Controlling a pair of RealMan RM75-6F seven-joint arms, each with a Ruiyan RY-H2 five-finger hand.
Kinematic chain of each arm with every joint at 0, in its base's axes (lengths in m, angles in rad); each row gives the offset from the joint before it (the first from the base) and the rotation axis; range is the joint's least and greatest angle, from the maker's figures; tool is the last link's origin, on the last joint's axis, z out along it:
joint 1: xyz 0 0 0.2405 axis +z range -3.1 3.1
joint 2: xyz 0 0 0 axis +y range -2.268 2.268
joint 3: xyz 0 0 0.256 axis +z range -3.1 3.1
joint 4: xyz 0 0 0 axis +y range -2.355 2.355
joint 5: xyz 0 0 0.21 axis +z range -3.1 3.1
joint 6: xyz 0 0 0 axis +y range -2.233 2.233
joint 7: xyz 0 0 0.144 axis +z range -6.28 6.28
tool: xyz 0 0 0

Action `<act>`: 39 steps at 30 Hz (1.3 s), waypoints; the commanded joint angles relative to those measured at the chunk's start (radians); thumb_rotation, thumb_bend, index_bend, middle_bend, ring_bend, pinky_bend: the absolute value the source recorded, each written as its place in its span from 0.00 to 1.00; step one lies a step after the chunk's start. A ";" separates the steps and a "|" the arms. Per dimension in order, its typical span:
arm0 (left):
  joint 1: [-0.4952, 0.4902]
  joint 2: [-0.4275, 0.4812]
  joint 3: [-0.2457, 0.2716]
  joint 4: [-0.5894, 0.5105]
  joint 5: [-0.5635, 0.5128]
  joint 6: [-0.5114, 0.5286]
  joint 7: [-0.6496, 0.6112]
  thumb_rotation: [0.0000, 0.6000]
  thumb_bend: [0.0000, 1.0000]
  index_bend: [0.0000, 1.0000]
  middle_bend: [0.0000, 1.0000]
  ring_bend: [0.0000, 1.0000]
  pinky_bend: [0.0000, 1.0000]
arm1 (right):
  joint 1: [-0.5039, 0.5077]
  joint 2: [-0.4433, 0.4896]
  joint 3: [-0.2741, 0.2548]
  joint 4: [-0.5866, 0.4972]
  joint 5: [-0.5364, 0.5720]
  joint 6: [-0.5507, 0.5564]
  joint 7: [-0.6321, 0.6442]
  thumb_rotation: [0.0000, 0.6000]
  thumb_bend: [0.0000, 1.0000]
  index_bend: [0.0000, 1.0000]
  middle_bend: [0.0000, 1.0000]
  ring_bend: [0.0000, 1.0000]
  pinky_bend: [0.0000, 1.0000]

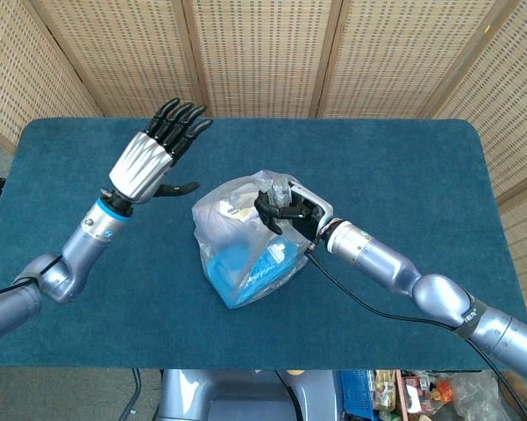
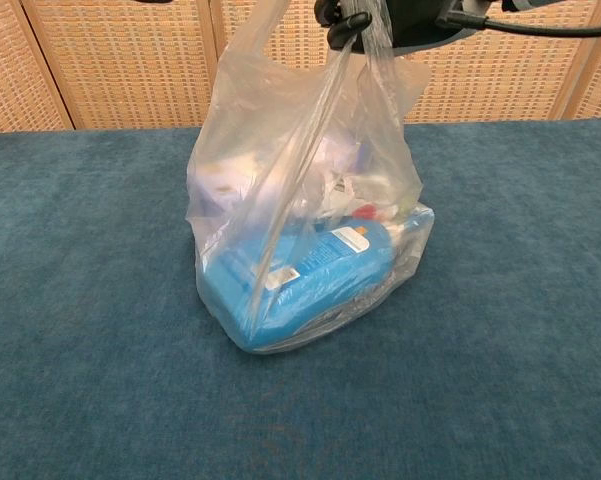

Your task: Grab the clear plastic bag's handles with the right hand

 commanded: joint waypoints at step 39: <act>0.683 0.303 0.128 -0.535 -0.319 0.123 0.054 1.00 0.06 0.00 0.00 0.00 0.00 | 0.487 0.263 -0.366 -0.270 0.357 0.624 -0.327 1.00 0.98 0.87 0.82 0.79 1.00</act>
